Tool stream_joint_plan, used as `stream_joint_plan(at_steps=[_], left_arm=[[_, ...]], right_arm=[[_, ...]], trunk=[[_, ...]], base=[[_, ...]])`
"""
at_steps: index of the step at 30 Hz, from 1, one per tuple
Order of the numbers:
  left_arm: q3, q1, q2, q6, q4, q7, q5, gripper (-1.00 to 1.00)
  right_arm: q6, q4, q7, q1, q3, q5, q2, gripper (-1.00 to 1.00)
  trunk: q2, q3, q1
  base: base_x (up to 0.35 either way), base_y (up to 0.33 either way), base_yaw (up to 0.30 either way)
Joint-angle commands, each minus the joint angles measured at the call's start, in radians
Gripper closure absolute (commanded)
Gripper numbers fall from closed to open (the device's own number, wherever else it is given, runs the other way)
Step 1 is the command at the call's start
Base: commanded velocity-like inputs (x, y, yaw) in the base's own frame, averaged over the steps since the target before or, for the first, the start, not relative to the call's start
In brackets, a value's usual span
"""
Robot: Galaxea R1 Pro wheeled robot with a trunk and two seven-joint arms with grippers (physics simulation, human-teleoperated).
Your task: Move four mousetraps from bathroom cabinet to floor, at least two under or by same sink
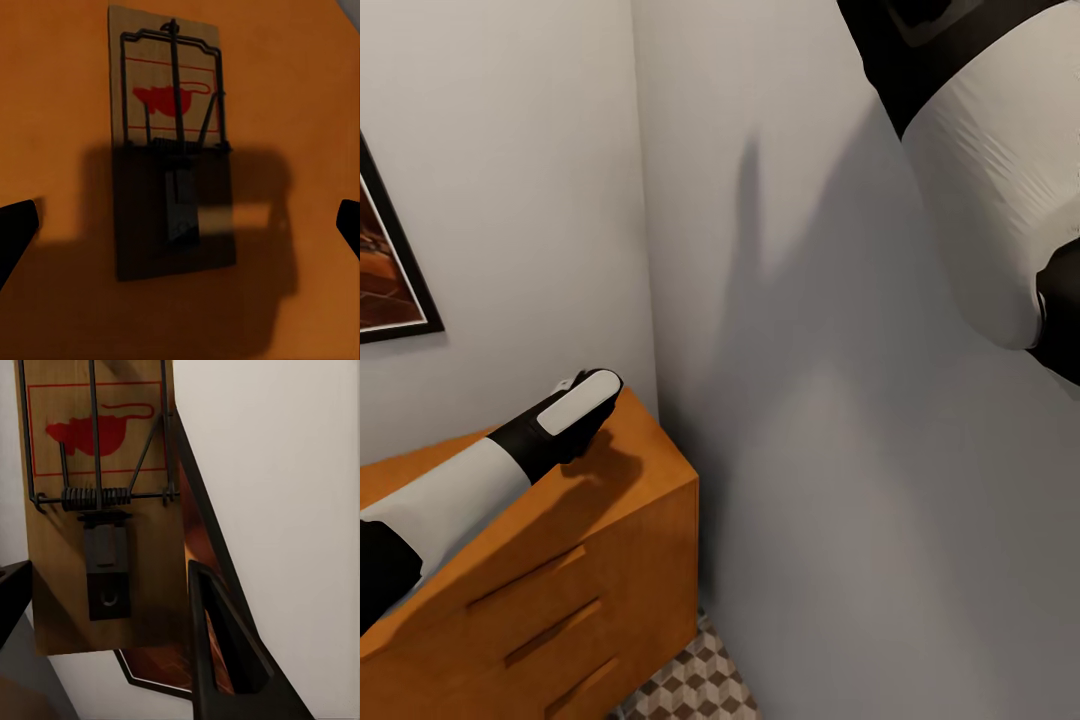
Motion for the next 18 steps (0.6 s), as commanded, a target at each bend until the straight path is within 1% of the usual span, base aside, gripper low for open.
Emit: stream_joint_plan(at_steps=[1,12,17,18], left_arm=[[-0.005,-0.002,0.002,-0.006,-0.002,0.001,0.004,-1.0],[-0.005,-0.004,0.002,-0.006,-0.002,0.001,0.004,-1.0],[-0.005,-0.006,0.0,-0.006,-0.002,0.001,0.004,-1.0],[-0.005,-0.006,0.0,-0.006,-0.002,0.001,0.004,-1.0]], right_arm=[[0.001,0.0,0.004,-0.001,0.003,-0.001,0.0,1.0],[0.001,0.0,0.004,0.0,0.003,-0.001,0.0,1.0],[0.001,0.0,0.005,0.01,0.003,-0.001,0.0,1.0],[0.001,0.0,0.005,0.011,0.003,-0.001,0.0,1.0]], trunk=[[-0.008,-0.005,0.004],[-0.085,-0.039,0.046],[-0.12,-0.055,0.065],[-0.12,-0.055,0.065]], base=[[0.0,0.0,0.0],[0.0,0.0,0.0],[0.0,0.0,0.0],[0.0,0.0,0.0]])
